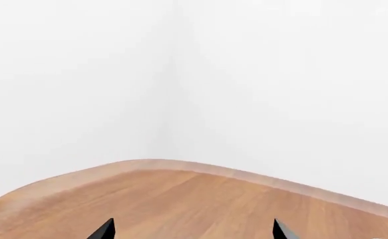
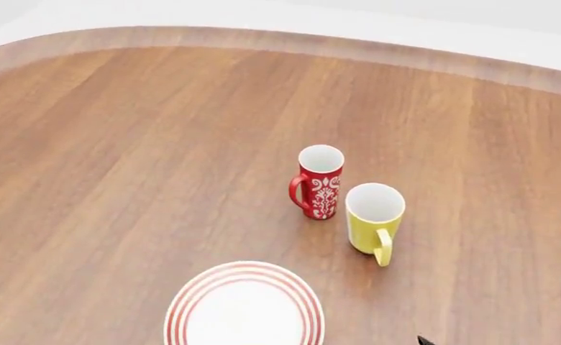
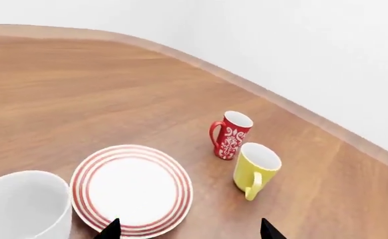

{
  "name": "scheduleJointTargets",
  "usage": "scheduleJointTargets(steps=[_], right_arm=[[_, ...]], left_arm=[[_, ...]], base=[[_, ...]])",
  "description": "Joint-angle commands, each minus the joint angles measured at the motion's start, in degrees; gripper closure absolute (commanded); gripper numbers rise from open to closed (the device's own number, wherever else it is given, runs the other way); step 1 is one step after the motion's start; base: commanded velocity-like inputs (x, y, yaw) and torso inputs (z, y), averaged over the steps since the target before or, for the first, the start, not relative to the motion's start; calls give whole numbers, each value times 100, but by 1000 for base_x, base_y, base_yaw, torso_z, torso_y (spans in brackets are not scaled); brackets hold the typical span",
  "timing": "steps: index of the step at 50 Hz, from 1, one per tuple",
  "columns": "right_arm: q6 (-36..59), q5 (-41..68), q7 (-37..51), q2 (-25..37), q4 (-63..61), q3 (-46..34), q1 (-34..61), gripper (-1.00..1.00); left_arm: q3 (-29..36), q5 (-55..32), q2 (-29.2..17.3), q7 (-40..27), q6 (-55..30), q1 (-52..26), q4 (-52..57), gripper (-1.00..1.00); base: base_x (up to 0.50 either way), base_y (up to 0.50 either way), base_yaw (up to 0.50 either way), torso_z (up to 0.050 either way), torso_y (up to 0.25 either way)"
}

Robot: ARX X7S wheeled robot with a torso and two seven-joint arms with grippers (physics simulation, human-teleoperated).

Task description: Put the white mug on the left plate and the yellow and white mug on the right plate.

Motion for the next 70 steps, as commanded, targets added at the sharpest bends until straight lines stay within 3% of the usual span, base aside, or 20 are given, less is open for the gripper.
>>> scheduleJointTargets(steps=[1, 25, 42, 70], right_arm=[[195, 52, -524, 405, -432, -46, -397, -100], [281, 27, -1024, 818, -542, -973, -78, -100], [133, -21, -1451, 519, 871, -1877, 907, -100], [-250, -94, -1766, 236, 2461, -2349, 1505, -100]], left_arm=[[-78, -129, -31, -44, 34, 16, 54, -100], [-92, -268, -86, -123, 45, 81, 160, -100], [-142, -383, -131, -228, 3, 55, 255, -100], [-132, -430, -203, -292, 81, 147, 339, -100]], base=[[0, 0, 0, 0, 0], [0, 0, 0, 0, 0], [0, 0, 0, 0, 0], [0, 0, 0, 0, 0]])
